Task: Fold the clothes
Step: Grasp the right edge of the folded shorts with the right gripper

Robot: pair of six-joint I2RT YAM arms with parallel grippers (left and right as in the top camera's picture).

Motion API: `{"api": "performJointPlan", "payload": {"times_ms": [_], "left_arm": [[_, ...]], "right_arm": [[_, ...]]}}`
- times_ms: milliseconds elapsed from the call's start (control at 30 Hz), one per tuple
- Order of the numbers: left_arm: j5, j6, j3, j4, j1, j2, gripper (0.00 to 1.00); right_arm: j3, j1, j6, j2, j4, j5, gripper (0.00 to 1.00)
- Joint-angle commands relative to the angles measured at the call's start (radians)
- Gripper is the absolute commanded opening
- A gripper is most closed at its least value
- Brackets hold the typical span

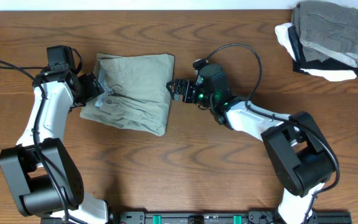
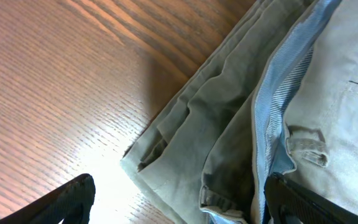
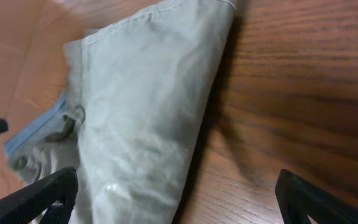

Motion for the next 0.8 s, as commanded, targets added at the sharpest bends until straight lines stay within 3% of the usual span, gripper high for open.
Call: {"api": "performJointPlan", "payload": {"times_ms": [0, 300, 667, 700, 767], "left_arm": [[0.014, -0.012, 0.006, -0.005, 0.003, -0.007, 0.88], [0.013, -0.012, 0.006, -0.011, 0.003, -0.007, 0.88], [0.014, -0.012, 0.005, -0.013, 0.003, -0.007, 0.88], [0.014, -0.012, 0.005, -0.013, 0.003, -0.007, 0.88], [0.014, -0.012, 0.005, -0.017, 0.003, -0.007, 0.89]], "right_arm": [[0.008, 0.026, 0.079, 0.025, 0.025, 0.063, 0.99], [0.031, 0.083, 0.209, 0.13, 0.076, 0.094, 0.99], [0.192, 0.173, 0.278, 0.271, 0.065, 0.061, 0.99], [0.203, 0.18, 0.277, 0.275, 0.05, 0.062, 0.95], [0.216, 0.185, 0.254, 0.275, 0.032, 0.061, 0.75]]}}
